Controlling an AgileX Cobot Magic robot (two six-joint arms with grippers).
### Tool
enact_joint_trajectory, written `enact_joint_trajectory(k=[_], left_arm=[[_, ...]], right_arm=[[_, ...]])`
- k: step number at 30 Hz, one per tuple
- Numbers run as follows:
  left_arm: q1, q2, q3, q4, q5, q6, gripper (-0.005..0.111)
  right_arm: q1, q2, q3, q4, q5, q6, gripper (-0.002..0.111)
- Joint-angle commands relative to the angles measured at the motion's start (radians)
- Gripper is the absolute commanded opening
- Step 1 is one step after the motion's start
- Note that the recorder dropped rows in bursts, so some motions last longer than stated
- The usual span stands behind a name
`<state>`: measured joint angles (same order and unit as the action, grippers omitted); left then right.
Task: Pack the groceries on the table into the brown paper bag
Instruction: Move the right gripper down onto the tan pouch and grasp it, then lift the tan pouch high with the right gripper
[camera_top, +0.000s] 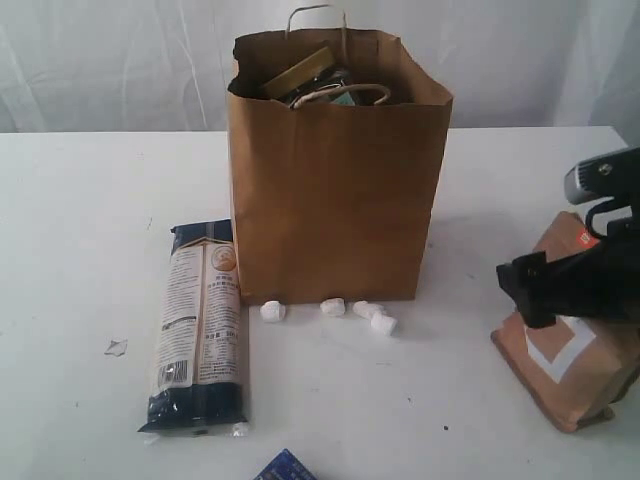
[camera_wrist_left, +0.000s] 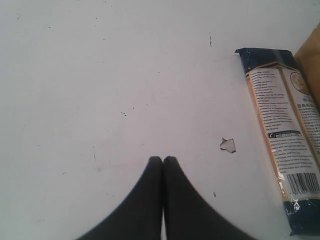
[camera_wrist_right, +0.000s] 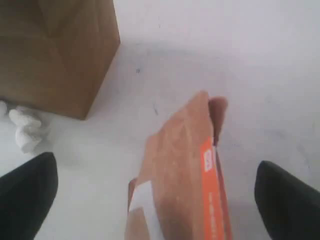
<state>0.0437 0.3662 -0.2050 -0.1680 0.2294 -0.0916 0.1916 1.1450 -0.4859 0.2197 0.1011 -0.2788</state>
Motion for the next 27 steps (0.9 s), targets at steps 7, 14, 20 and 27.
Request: enact_joint_trajectory(k=[7,14,20,27], left_arm=[[-0.008,0.001,-0.004,-0.008,0.005,0.002,0.0],[-0.008,0.001,-0.004,-0.008,0.005,0.002,0.0],[-0.008,0.001,-0.004,-0.008,0.005,0.002,0.0],[-0.008,0.001,-0.004,-0.008,0.005,0.002,0.0]], right_arm=[[-0.005,0.134,0.011,-0.01,-0.003,0.022,0.105],[-0.005,0.159,0.011,0.015,0.002,0.022,0.102],[-0.005,0.159,0.011,0.015,0.019,0.076,0.07],[-0.005,0.159,0.011,0.012,0.12,0.078,0.0]])
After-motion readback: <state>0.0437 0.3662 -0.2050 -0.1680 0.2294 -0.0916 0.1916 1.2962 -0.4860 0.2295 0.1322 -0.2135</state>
